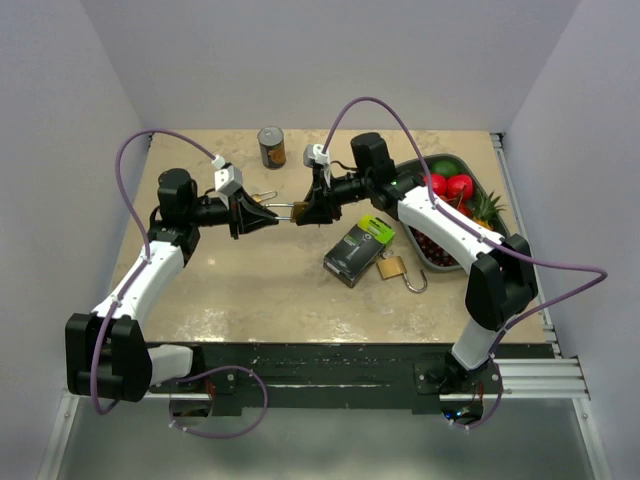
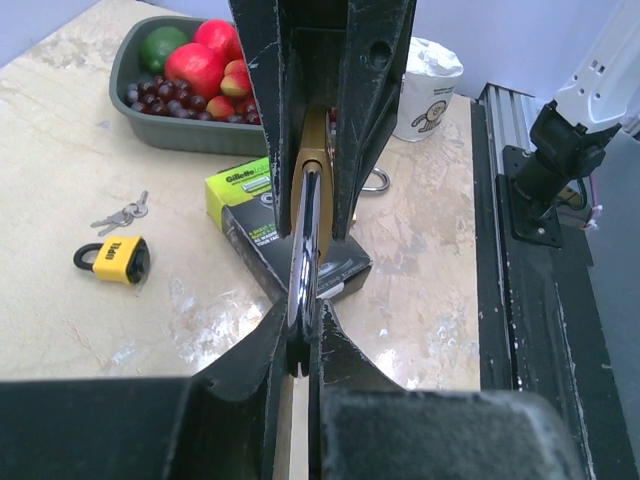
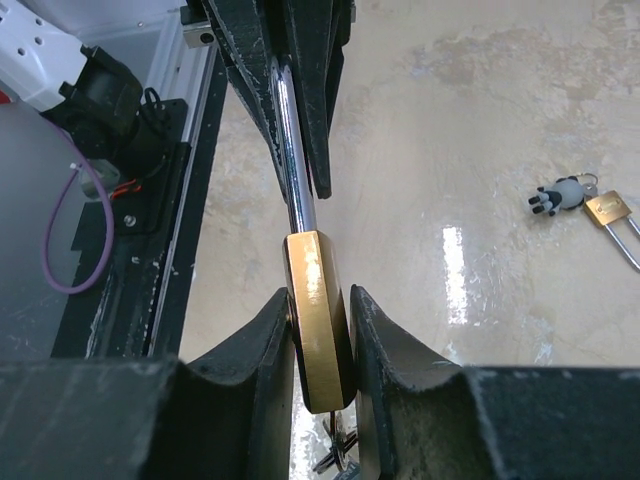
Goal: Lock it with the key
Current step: Lock the lock.
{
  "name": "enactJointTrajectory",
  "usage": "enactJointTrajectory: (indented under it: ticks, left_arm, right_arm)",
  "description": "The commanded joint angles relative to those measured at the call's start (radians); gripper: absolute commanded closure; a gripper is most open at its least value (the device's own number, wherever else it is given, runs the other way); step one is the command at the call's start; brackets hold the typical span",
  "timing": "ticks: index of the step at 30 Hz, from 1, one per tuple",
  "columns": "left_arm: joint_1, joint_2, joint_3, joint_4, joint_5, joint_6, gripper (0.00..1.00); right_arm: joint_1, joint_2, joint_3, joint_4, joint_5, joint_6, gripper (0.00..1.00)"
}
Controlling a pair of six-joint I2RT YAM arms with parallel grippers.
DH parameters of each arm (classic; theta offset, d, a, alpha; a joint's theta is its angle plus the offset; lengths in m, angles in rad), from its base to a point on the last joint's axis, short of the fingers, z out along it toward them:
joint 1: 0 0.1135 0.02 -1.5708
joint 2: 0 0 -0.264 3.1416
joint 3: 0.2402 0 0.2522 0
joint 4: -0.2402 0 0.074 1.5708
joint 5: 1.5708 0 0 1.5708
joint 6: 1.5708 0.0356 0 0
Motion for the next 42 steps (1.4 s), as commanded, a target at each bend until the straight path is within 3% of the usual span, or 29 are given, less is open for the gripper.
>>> enactJointTrajectory:
  ticks: [1, 6, 15, 18, 19, 23, 26, 31, 36, 42]
  left_arm:
    - [-0.206, 0.044, 0.013, 0.159, 0.065, 0.015, 1.0]
    - [-0.211, 0.041, 0.026, 0.159, 0.067, -0.019, 1.0]
    - [-0.116, -0.034, 0.031, 0.038, 0.027, 0.002, 1.0]
    - [-0.053, -0.05, 0.042, 0.0, 0.036, 0.004, 1.0]
    - [-0.039, -0.051, 0.046, -0.009, 0.041, 0.002, 1.0]
    - [0.016, -0.056, 0.081, -0.097, 0.062, 0.068, 1.0]
    - [0.042, -0.048, 0.128, -0.241, 0.064, 0.173, 1.0]
    - [0.08, -0.05, 0.158, -0.328, 0.073, 0.24, 1.0]
    - [0.102, -0.051, 0.18, -0.414, 0.078, 0.308, 1.0]
    - [0.11, -0.05, 0.188, -0.431, 0.082, 0.325, 1.0]
  right_arm:
    - [0.24, 0.001, 0.1, 0.457, -0.206, 0.118, 1.0]
    - [0.243, 0.007, 0.106, 0.474, -0.232, 0.123, 1.0]
    - [0.148, -0.037, 0.082, 0.25, -0.194, 0.005, 1.0]
    - [0.093, -0.054, 0.071, 0.168, -0.183, -0.029, 0.82]
    - [0.081, -0.055, 0.068, 0.142, -0.182, -0.033, 0.63]
    - [0.024, -0.081, 0.06, 0.048, -0.157, -0.073, 0.31]
    - [-0.001, -0.091, 0.069, -0.058, -0.126, -0.142, 0.26]
    - [-0.051, -0.097, 0.071, -0.197, -0.085, -0.213, 0.27]
    - [-0.085, -0.1, 0.059, -0.213, -0.031, -0.204, 0.34]
    - [-0.094, -0.095, 0.04, -0.189, -0.016, -0.185, 0.5]
